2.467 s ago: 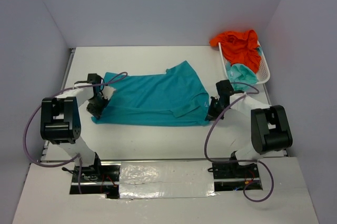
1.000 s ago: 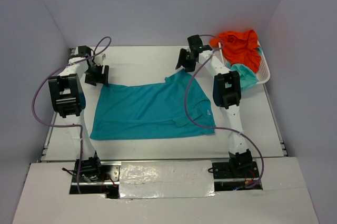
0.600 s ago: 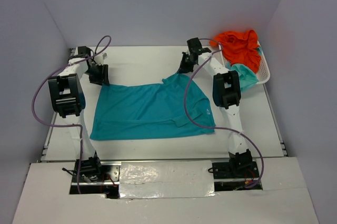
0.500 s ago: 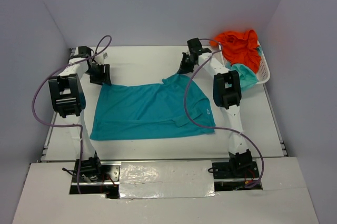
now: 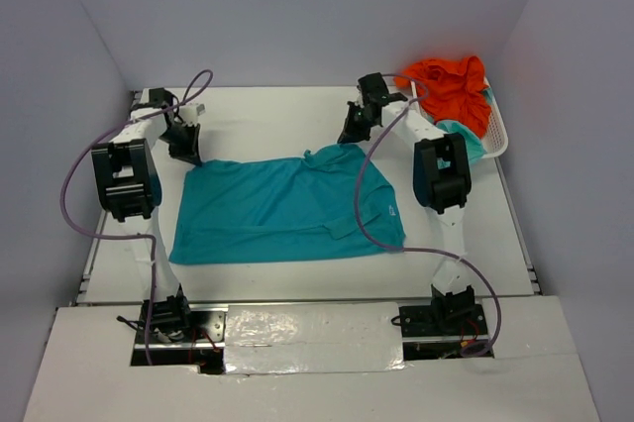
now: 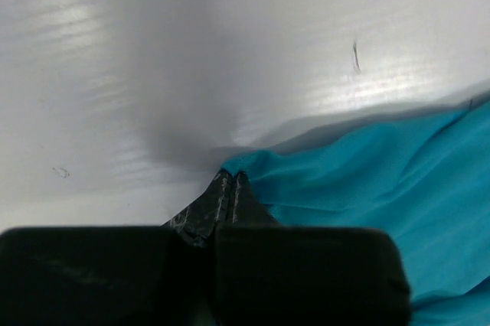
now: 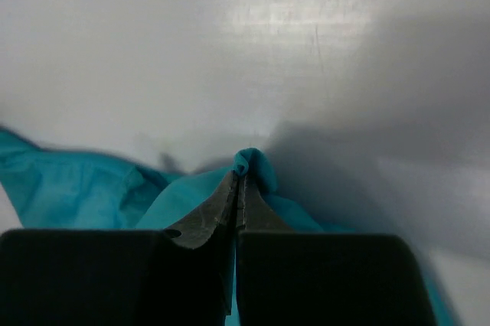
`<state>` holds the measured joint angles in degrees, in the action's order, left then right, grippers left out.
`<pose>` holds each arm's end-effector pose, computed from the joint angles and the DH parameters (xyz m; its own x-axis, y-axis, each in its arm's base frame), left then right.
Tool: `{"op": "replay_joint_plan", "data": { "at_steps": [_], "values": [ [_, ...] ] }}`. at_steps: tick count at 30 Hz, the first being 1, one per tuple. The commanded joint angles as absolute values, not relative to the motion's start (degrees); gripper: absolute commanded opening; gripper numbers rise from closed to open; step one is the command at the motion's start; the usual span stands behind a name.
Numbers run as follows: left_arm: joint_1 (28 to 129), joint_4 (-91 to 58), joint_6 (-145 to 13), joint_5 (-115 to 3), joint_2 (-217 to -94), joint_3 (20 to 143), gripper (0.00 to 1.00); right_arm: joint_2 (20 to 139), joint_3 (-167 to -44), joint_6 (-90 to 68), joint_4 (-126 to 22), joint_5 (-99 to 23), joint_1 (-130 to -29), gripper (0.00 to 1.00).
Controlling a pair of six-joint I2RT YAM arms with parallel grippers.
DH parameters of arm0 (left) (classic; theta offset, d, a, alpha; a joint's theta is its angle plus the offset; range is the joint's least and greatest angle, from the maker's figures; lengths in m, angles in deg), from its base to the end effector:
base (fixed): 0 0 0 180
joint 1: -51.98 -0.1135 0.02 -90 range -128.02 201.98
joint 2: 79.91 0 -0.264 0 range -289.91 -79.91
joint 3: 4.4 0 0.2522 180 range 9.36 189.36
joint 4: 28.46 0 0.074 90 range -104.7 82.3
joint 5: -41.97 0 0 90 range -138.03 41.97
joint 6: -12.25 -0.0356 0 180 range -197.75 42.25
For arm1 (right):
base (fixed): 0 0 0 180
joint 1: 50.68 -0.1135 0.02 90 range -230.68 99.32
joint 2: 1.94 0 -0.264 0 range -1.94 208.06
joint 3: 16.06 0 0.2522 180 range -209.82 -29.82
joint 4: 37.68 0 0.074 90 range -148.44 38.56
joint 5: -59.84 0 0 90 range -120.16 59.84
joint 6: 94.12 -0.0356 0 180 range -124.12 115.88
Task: Fold and stack the t-shirts
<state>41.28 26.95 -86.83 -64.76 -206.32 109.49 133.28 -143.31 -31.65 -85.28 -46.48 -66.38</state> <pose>0.4574 0.0760 0.1711 -0.9105 -0.0182 -0.4131 0.0731 0.9762 -0.2041 0.4963 0.1499 0.1753 -0.8949 0.2092 -0.3942 0.0011 0.8843 0.4669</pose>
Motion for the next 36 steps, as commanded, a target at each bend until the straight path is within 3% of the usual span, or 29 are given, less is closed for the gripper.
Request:
{"op": "replay_joint_plan", "data": {
  "at_steps": [1, 8, 17, 25, 36],
  "values": [
    [41.6, 31.3, -93.5, -67.0, -198.6, 108.7, 0.00, 119.4, -136.8, -30.1, -80.8, -48.6, -66.1, 0.00],
    [41.6, 35.2, -106.8, -63.5, -188.5, 97.8, 0.00, 96.2, -107.1, -28.1, -77.2, -46.0, -66.1, 0.00],
    [41.5, 38.0, -112.9, -57.7, -181.4, 91.4, 0.00, 83.4, -87.3, -27.8, -76.7, -42.1, -65.8, 0.00],
    [43.3, 40.4, -116.7, -54.3, -179.4, 86.0, 0.00, 83.0, -80.9, -29.8, -73.4, -42.6, -65.8, 0.00],
    [44.5, 41.9, -116.2, -51.5, -179.0, 81.9, 0.00, 86.3, -82.3, -28.4, -74.9, -41.4, -66.1, 0.00]
  ]
}}
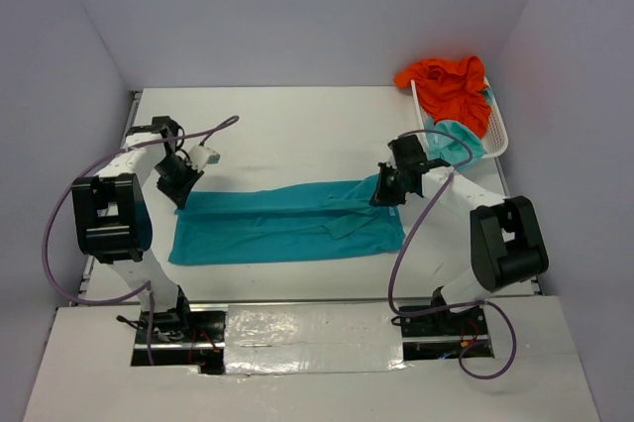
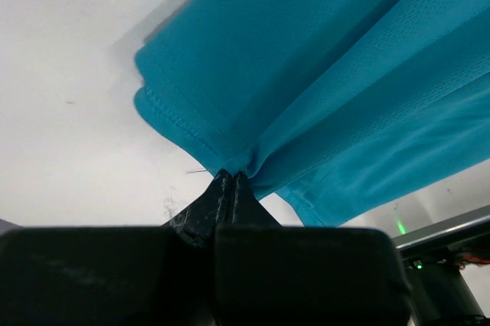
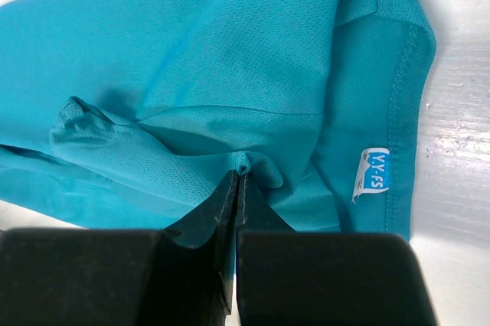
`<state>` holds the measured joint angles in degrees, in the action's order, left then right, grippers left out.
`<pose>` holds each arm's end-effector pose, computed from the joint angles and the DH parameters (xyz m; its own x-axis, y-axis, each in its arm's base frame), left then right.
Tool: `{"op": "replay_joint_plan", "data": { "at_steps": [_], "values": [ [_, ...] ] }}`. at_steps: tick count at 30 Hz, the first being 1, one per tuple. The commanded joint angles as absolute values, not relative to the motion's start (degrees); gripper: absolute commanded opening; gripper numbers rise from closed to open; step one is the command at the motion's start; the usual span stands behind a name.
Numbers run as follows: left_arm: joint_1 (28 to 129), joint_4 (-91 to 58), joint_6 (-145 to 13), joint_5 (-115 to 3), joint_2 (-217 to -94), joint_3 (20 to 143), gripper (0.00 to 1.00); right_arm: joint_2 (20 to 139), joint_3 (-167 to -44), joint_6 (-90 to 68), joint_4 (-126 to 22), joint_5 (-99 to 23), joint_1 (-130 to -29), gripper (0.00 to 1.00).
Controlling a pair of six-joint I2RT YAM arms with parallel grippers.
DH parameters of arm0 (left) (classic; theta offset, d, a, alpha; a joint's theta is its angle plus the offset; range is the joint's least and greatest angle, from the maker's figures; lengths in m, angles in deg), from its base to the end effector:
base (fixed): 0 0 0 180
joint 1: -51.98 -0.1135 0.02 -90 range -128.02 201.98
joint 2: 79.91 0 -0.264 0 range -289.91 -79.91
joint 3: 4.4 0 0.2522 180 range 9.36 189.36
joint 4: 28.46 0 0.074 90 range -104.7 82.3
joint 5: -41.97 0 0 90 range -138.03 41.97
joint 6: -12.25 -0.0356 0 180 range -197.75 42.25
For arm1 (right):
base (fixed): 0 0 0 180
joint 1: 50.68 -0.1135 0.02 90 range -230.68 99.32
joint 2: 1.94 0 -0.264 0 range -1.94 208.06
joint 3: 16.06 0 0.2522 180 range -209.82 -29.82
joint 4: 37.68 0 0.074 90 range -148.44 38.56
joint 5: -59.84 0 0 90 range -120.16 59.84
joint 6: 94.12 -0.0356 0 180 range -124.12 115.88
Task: Fold and stack the t-shirts
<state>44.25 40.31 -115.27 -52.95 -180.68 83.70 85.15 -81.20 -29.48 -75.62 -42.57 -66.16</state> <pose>0.3291 0.0416 0.2093 -0.8511 0.4968 -0.1697 0.5005 0.8654 0.0234 0.2823 0.0861 0.1888 -0.9095 0.1822 -0.3737 0.0276 0.9234 0.3829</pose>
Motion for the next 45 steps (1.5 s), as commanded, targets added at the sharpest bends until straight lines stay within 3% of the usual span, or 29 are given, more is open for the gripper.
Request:
{"op": "replay_joint_plan", "data": {
  "at_steps": [1, 6, 7, 9, 10, 11, 13, 15, 16, 19, 24, 32, 37, 39, 40, 41, 42, 44, 45],
  "values": [
    [44.6, 41.6, -115.8, -51.4, -179.0, 80.9, 0.00, 86.4, -82.1, -28.6, -75.1, -41.5, -66.1, 0.00],
    [44.8, 42.3, -115.4, -52.3, -178.4, 78.9, 0.00, 85.7, -80.9, -28.2, -75.0, -39.8, -66.1, 0.00],
    [44.9, 42.3, -115.5, -52.0, -178.5, 78.4, 0.01, 86.4, -81.1, -27.9, -75.2, -40.2, -66.1, 0.06],
    [44.8, 42.9, -115.8, -51.2, -179.0, 78.6, 0.23, 87.4, -82.0, -27.1, -76.8, -41.7, -66.1, 0.23],
    [44.8, 43.4, -115.9, -50.5, -179.0, 79.7, 0.33, 87.4, -82.5, -26.9, -77.7, -41.7, -66.1, 0.41],
    [44.7, 43.8, -115.7, -50.0, -179.1, 80.6, 0.47, 86.9, -82.7, -26.6, -78.3, -41.5, -66.1, 0.48],
    [44.5, 45.1, -115.9, -48.9, -179.1, 83.7, 0.60, 84.0, -83.3, -26.4, -80.1, -39.7, -66.1, 0.61],
    [44.4, 46.4, -116.4, -48.4, -179.2, 86.3, 0.68, 81.1, -84.2, -25.7, -81.8, -38.3, -66.0, 0.67],
    [44.4, 48.2, -116.9, -48.4, -179.3, 89.3, 0.78, 80.3, -84.6, -25.5, -82.2, -37.7, -65.9, 0.69],
    [44.2, 52.1, -117.0, -50.3, -180.4, 96.2, 0.80, 78.9, -85.9, -25.7, -81.2, -38.9, -65.7, 0.69],
    [43.7, 43.3, -109.8, -51.6, -184.5, 96.5, 0.75, 88.6, -91.2, -28.6, -76.7, -42.2, -64.1, 0.54],
    [43.7, 29.9, -102.2, -49.5, -187.9, 90.4, 0.77, 100.7, -97.9, -28.5, -77.7, -37.7, -62.6, 0.61],
    [43.6, 26.2, -100.8, -51.2, -188.0, 85.6, 0.76, 102.7, -95.7, -29.3, -75.3, -38.0, -62.6, 0.55],
    [43.7, 23.8, -100.2, -50.8, -187.9, 83.6, 0.72, 102.4, -93.5, -30.1, -74.6, -37.6, -62.6, 0.48],
    [43.6, 23.2, -100.0, -50.8, -188.0, 83.2, 0.59, 101.8, -92.8, -30.3, -74.4, -37.3, -62.6, 0.43],
    [43.6, 22.8, -99.7, -50.8, -188.1, 82.8, 0.51, 100.7, -91.4, -30.7, -73.7, -36.8, -62.5, 0.28],
    [43.7, 22.4, -99.3, -51.1, -188.2, 82.2, 0.43, 100.5, -91.0, -31.1, -73.8, -36.0, -62.4, 0.20],
    [43.5, 22.5, -98.8, -52.2, -188.5, 81.7, 0.17, 99.7, -90.8, -31.4, -75.1, -35.2, -61.8, 0.00],
    [43.6, 22.3, -98.3, -52.3, -188.6, 81.6, 0.00, 99.3, -90.6, -31.3, -75.3, -34.5, -61.7, 0.00]
  ]
}}
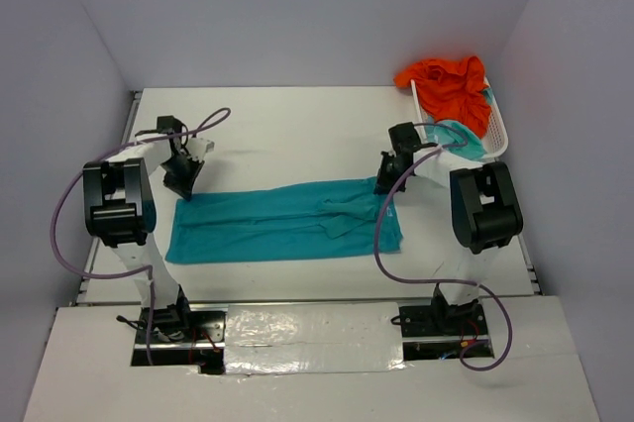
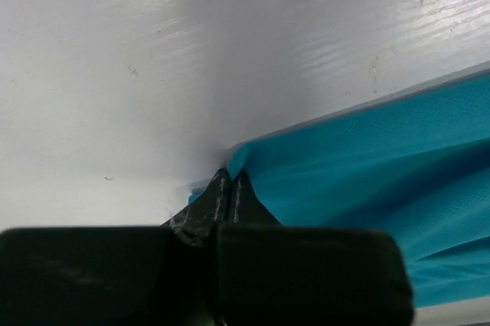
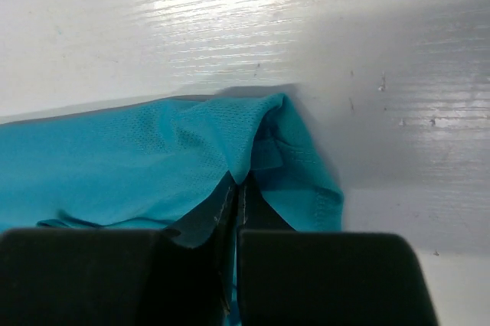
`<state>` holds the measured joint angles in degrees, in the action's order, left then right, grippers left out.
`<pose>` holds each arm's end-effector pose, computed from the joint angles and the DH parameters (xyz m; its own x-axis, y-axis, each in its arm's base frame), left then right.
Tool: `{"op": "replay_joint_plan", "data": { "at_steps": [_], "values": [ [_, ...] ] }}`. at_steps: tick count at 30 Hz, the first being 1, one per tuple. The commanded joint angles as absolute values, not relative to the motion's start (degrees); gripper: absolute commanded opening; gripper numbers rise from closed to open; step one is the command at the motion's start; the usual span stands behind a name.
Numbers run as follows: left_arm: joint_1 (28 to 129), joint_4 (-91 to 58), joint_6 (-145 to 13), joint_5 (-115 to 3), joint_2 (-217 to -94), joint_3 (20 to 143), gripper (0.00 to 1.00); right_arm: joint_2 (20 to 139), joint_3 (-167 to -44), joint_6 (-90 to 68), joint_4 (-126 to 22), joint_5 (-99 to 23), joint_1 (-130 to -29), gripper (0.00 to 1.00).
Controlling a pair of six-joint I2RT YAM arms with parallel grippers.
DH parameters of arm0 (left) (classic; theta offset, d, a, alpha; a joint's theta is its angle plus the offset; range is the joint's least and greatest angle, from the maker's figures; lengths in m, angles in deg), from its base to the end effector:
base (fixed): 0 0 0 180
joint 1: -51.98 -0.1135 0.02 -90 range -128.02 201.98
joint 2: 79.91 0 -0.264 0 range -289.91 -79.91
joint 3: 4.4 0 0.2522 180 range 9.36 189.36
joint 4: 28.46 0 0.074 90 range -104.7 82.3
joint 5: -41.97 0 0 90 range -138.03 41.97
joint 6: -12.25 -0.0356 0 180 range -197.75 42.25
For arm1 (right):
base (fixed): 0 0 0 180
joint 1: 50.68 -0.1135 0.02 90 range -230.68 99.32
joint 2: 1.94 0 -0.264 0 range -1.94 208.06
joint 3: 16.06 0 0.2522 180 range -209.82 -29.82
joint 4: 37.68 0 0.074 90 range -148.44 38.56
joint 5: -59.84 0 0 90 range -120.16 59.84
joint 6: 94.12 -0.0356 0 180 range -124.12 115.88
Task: Fold and stack the t-shirts
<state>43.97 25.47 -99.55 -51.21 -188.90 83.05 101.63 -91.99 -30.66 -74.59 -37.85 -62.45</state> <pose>0.3647 0.0493 0.1645 -0.9366 0.2427 -0.2529 0.2396 0.9699 0.0433 0.3439 0.0765 0.1545 -0.9063 0.2635 -0.3305 0.1638 0.9397 0.3001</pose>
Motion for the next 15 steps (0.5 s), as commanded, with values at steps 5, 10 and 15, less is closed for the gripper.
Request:
{"op": "replay_joint_plan", "data": {
  "at_steps": [5, 10, 15],
  "values": [
    [43.1, 20.6, -97.4, -48.3, -187.9, 80.2, 0.00, 95.9, -87.9, -32.4, -76.7, -33.2, -59.6, 0.00],
    [42.8, 20.3, -97.4, -46.2, -187.8, 80.4, 0.00, 93.1, -84.6, -31.7, -73.6, -35.8, -58.0, 0.00],
    [43.4, 22.0, -99.3, -50.9, -188.0, 83.7, 0.39, 94.2, -88.2, -27.1, -75.6, -40.4, -59.1, 0.40]
  ]
}}
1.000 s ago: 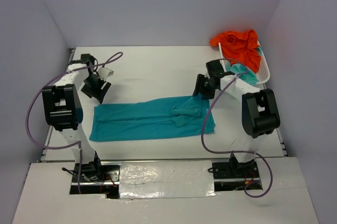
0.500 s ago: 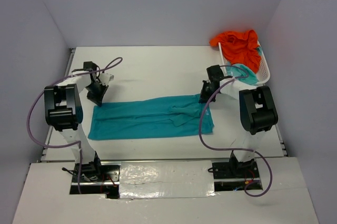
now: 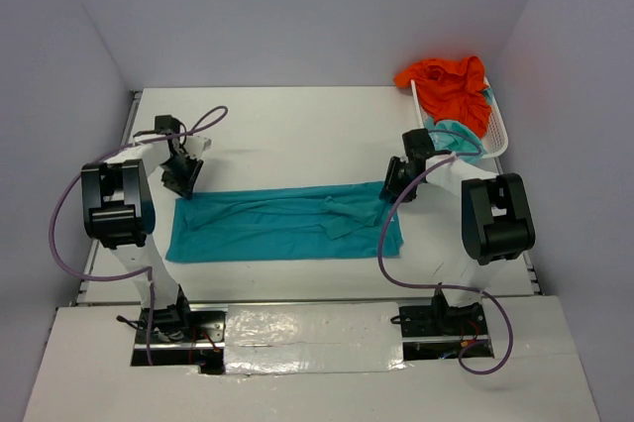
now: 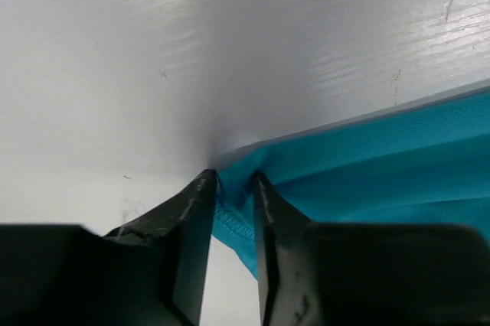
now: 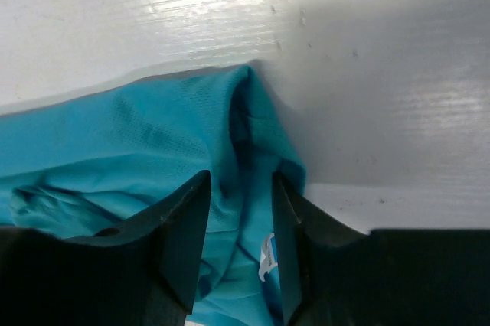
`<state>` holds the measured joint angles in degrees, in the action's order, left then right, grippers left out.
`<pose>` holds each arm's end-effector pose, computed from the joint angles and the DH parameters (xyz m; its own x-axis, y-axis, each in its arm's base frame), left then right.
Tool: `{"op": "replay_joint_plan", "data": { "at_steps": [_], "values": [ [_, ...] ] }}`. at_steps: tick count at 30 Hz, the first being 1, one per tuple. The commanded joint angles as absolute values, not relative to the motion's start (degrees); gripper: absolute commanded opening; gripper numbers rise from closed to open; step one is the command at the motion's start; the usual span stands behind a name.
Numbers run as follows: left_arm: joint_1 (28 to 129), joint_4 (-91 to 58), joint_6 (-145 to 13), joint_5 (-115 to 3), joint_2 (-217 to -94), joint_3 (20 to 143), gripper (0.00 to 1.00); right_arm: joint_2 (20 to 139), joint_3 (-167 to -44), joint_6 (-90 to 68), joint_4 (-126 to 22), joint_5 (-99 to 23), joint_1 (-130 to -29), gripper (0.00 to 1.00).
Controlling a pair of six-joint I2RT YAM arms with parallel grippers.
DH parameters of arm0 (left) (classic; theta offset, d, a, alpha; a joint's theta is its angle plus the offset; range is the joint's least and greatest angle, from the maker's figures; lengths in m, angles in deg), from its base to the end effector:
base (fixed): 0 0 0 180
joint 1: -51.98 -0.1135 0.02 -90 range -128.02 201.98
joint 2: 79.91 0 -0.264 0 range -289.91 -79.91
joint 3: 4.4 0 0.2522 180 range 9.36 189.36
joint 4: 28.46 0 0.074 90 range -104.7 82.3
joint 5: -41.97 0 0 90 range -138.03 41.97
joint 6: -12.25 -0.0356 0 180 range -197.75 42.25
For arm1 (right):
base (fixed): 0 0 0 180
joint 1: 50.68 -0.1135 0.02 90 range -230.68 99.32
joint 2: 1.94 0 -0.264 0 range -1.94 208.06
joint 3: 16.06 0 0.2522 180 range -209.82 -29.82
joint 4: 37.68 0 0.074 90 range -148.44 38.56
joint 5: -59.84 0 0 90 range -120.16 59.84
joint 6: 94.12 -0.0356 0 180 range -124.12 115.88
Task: Fold and stack the t-shirts
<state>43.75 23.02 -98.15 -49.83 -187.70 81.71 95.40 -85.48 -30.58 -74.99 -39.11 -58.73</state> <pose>0.3631 0.0514 0.1668 -0.9346 0.2169 -0.2820 0.2045 0.9761 0.0728 0.3184 0.0506 0.1581 -0.8953 0.3179 -0.3121 0.2190 0.9241 0.3131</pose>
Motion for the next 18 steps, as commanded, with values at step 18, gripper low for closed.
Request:
{"op": "replay_joint_plan", "data": {
  "at_steps": [18],
  "values": [
    [43.6, 42.6, -121.7, -64.5, -177.3, 91.2, 0.44, 82.0, -86.8, -20.0, -82.8, -45.1, -62.5, 0.61]
  ]
}}
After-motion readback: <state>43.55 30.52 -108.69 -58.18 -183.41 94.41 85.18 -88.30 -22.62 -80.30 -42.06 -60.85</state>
